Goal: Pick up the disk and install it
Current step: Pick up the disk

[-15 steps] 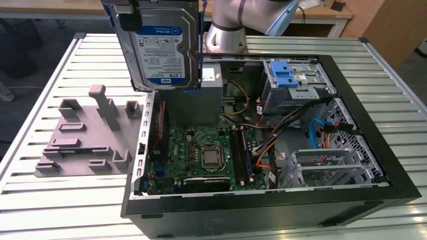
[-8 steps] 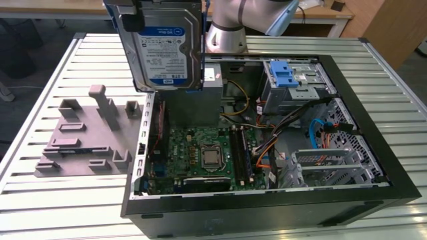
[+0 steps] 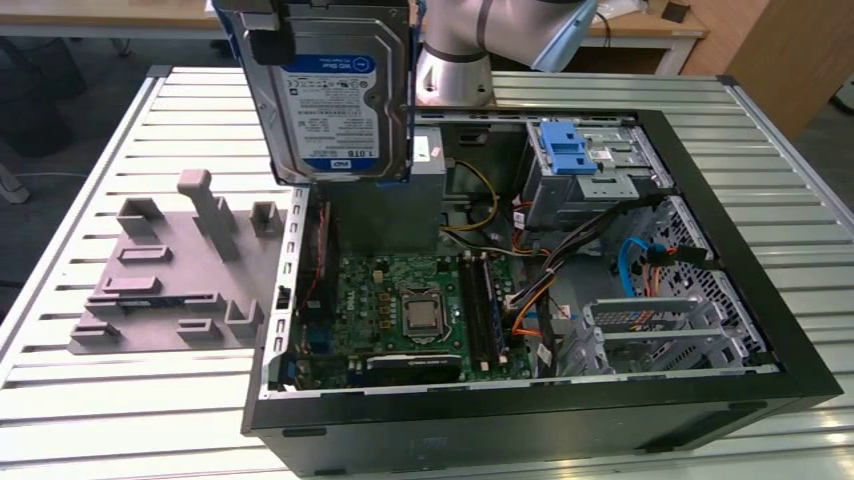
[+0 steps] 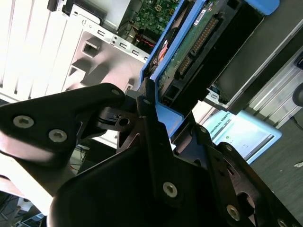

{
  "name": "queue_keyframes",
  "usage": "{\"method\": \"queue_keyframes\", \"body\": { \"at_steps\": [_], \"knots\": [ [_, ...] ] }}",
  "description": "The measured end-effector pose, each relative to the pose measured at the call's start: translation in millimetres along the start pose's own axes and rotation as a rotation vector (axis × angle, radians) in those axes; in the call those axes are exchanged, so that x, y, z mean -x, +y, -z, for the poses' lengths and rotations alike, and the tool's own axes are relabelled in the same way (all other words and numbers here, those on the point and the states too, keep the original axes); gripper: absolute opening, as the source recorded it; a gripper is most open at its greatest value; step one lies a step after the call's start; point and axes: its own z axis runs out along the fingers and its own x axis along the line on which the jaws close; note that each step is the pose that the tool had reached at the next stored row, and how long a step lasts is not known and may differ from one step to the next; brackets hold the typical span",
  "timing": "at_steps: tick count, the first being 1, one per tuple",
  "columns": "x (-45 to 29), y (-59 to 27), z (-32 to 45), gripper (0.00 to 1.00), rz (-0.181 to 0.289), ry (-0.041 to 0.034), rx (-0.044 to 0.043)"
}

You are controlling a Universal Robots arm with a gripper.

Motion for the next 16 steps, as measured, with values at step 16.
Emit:
{"method": "queue_keyframes", "body": {
  "at_steps": [16],
  "knots": [
    [-2.1, -7.4, 0.0, 0.36, 0.0, 0.0001, 0.0]
  ]
}}
